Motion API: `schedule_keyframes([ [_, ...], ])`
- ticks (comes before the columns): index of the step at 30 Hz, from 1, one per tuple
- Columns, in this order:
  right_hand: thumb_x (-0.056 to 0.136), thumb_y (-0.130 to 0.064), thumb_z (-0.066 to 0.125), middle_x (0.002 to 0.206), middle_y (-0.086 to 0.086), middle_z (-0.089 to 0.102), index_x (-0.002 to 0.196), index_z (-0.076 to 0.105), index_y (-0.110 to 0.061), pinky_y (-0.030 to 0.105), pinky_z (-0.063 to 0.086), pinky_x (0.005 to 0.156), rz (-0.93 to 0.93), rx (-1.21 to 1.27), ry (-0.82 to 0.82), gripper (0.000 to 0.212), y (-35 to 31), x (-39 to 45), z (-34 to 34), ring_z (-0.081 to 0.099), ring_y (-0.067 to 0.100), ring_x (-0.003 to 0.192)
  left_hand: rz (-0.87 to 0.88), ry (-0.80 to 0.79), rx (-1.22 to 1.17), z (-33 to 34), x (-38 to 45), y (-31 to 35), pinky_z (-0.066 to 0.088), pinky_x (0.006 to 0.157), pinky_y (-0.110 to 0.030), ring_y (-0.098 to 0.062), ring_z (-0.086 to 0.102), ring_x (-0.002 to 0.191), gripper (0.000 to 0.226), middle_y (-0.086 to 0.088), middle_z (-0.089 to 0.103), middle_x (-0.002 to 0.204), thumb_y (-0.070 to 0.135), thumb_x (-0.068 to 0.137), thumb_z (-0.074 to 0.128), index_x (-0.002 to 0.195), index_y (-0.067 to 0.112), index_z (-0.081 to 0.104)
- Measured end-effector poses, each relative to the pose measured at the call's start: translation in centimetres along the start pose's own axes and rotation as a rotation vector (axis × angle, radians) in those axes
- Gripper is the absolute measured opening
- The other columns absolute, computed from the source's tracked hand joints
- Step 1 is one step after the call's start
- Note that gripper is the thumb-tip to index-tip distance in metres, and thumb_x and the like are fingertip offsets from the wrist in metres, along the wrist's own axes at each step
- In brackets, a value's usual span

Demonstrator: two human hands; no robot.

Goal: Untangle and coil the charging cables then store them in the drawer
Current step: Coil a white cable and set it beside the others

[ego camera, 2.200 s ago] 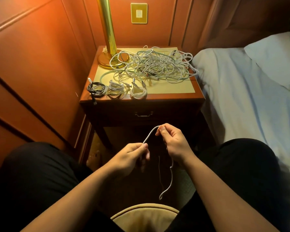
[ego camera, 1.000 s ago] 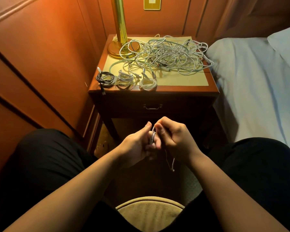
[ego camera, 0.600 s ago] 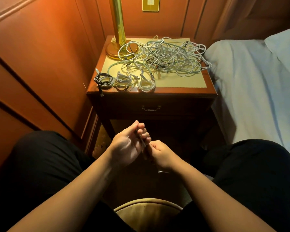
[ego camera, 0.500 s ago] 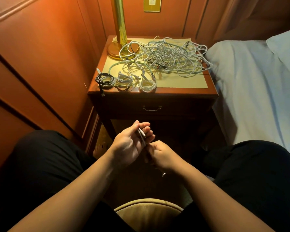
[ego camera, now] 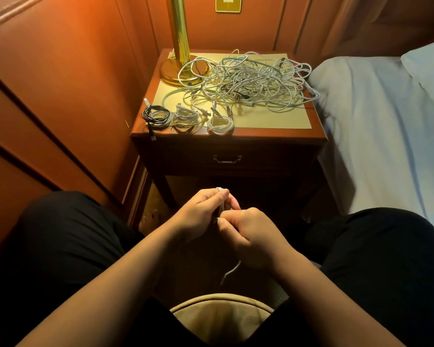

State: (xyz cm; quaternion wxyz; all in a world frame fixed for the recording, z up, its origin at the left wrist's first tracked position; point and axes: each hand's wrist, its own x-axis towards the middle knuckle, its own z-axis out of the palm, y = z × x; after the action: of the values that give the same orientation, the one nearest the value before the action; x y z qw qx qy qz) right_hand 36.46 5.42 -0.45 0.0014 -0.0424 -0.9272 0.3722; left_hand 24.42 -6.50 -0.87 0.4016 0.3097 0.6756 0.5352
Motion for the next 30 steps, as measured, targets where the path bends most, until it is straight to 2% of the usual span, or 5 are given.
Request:
schedule_keyframes([
  [7, 0.102, -0.052, 0.035, 0.091, -0.006, 0.070, 0.103, 0.065, -0.020, 0.041, 0.057, 0.066, -0.162, -0.229, 0.231, 0.044, 0.9, 0.0, -1.5, 0.067, 0.015, 0.078, -0.026, -0.162, -0.214, 0.1, -0.6, -0.6, 0.040, 0.057, -0.025, -0.011, 0.048, 0.057, 0.040, 0.002, 0.054, 0.064, 0.034, 0.101, 0.040, 0.075, 0.009, 0.057],
  [13, 0.098, -0.037, 0.071, 0.074, -0.016, 0.060, 0.093, 0.067, -0.017, 0.024, 0.048, 0.058, -0.147, 0.079, 0.377, 0.021, 2.5, 0.6, -3.0, 0.061, 0.005, 0.066, -0.170, -0.169, -0.318, 1.8, -0.7, 0.0, 0.029, 0.046, -0.024, -0.010, 0.032, 0.046, 0.071, 0.002, 0.040, 0.054, 0.062, 0.103, 0.024, 0.066, 0.008, 0.051],
  [19, 0.101, -0.051, 0.060, 0.078, 0.005, 0.069, 0.085, 0.069, -0.021, 0.046, 0.052, 0.065, 0.156, 0.458, 0.278, 0.035, 3.4, 2.1, -0.3, 0.063, 0.010, 0.073, -0.181, -0.224, -0.593, 2.0, -0.9, -0.1, 0.021, 0.046, -0.023, -0.009, 0.024, 0.046, 0.052, 0.006, 0.029, 0.053, 0.045, 0.104, 0.031, 0.060, 0.019, 0.046],
  [25, 0.110, -0.034, 0.044, 0.060, -0.002, 0.057, 0.077, 0.062, -0.017, 0.037, 0.037, 0.053, 0.306, 0.422, 0.009, 0.042, 2.4, 1.7, 2.8, 0.047, 0.008, 0.052, -0.162, 0.124, -1.030, 0.7, -0.4, 1.2, 0.036, 0.059, -0.025, -0.010, 0.034, 0.055, 0.047, 0.003, 0.036, 0.062, 0.036, 0.109, 0.035, 0.073, 0.015, 0.057],
  [30, 0.109, -0.037, 0.044, 0.068, 0.007, 0.063, 0.071, 0.067, -0.022, 0.042, 0.044, 0.060, 0.324, 0.371, -0.143, 0.047, 0.9, 1.0, 2.5, 0.056, 0.025, 0.061, -0.143, 0.357, -0.857, -0.2, 0.3, 0.6, 0.046, 0.074, -0.029, -0.009, 0.053, 0.061, 0.041, 0.000, 0.055, 0.071, 0.032, 0.112, 0.035, 0.086, 0.011, 0.060],
])
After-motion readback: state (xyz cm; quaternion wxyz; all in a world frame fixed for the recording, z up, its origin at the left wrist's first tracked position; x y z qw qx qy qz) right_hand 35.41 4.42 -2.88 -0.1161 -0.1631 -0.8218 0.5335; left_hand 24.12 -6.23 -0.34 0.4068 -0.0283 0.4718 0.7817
